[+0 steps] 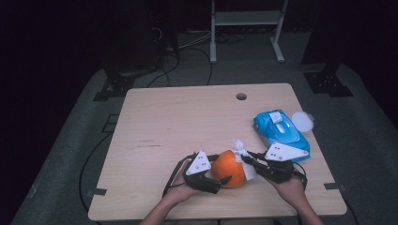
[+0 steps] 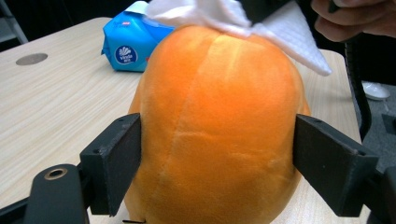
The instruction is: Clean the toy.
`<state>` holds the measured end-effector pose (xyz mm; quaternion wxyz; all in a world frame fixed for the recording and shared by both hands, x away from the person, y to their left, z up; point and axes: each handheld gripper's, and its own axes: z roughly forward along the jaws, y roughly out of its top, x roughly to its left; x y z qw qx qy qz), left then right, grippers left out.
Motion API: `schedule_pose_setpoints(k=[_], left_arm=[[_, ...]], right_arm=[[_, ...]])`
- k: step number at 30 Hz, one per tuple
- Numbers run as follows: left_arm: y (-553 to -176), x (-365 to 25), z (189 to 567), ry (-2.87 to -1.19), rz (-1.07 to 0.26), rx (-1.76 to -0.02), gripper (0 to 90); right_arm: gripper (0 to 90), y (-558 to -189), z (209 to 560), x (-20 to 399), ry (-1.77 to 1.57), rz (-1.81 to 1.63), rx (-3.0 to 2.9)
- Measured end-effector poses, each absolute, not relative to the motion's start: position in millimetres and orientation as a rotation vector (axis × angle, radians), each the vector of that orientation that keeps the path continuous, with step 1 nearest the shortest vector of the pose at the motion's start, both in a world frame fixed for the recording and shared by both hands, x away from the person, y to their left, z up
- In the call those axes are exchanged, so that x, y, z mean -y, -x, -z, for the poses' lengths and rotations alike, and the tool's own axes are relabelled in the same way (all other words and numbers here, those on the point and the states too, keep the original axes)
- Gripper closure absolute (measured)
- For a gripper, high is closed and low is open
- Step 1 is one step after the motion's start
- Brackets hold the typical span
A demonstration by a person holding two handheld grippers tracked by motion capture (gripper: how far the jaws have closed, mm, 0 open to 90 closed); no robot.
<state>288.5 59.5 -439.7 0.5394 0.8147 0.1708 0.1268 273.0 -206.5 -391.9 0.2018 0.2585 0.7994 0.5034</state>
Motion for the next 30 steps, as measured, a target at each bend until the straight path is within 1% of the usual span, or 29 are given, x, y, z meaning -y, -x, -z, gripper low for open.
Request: schedule_pose_setpoints(k=[4,6,9,12,20,23,26,30], left_arm=[[-287,-56,440,-1.945,-0.306,-0.436,18.5],[-283,-53,439,-1.962,-0.336,-0.399,18.6],[-271,-42,441,-2.000,-0.399,-0.272,19.5],[-266,-38,441,-2.015,-0.434,-0.229,20.0],[-277,-50,441,-1.979,-0.369,-0.300,20.7],[-286,-58,442,-1.941,-0.314,-0.387,20.3],[-292,-61,443,-1.920,-0.289,-0.442,19.7],[-291,-59,444,-1.909,-0.286,-0.481,18.6]], right_arm=[[80.5,-261,390,199,-0.684,-1.403,-2.248],[80.5,-257,388,189,-0.646,-1.409,-2.270],[80.6,-252,387,170,-0.560,-1.394,-2.300],[80.6,-253,385,162,-0.545,-1.351,-2.287],[80.7,-271,387,200,-0.714,-1.349,-2.210],[80.7,-274,393,214,-0.764,-1.373,-2.220],[80.7,-272,396,213,-0.760,-1.394,-2.241],[80.6,-264,390,195,-0.684,-1.416,-2.257]])
